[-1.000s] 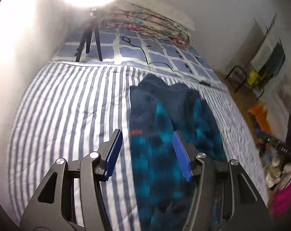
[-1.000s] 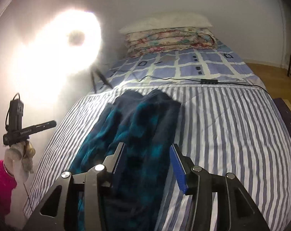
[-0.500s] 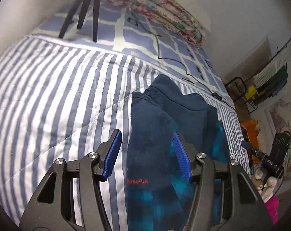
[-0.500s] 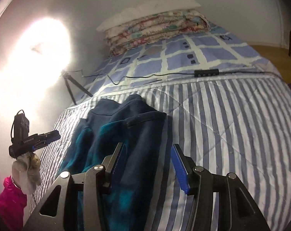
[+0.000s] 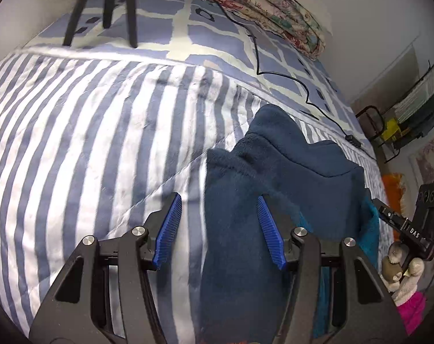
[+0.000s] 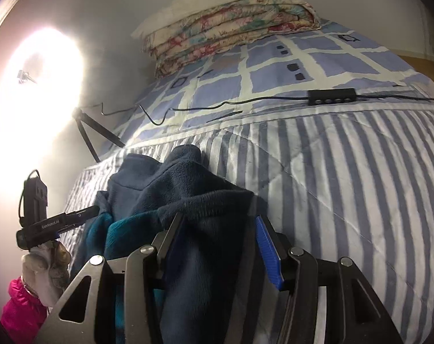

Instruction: Fold large clothes

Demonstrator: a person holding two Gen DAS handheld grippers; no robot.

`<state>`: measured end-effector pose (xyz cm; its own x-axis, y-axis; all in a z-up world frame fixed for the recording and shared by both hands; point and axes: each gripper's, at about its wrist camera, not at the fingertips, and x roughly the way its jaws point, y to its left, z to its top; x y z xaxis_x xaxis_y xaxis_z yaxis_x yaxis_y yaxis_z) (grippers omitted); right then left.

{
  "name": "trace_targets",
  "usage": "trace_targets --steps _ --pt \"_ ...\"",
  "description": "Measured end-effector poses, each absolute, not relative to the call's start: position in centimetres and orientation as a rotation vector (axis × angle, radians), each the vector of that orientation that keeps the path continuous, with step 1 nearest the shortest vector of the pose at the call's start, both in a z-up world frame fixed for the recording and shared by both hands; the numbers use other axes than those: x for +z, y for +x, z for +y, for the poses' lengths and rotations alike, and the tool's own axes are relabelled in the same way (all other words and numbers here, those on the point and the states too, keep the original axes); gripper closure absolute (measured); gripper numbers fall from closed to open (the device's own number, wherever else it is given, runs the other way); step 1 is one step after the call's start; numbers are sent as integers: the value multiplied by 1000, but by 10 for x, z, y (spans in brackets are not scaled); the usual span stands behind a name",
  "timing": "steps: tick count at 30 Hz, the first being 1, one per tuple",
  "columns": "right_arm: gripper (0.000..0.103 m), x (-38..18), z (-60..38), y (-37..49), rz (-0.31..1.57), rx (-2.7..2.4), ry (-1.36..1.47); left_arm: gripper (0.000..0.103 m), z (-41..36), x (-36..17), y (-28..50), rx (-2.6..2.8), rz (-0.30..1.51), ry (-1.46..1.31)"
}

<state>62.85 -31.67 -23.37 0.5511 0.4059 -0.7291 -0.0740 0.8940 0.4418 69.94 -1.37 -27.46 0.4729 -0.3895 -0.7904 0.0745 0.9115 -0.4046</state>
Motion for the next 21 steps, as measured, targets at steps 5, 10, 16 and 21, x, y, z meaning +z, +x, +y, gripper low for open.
trace_targets --steps 5,10,16,21 --pt "51 -239 -298 642 973 277 315 46 -36 -276 707 -283 1037 -228" --pt "69 -238 -281 645 983 289 219 82 -67 -275 708 -303 1017 -91" --pt "92 -223 -274 635 934 292 184 96 -78 -262 699 -286 967 -44" --pt "93 -195 -275 619 868 293 187 96 -72 -238 686 -311 912 -116"
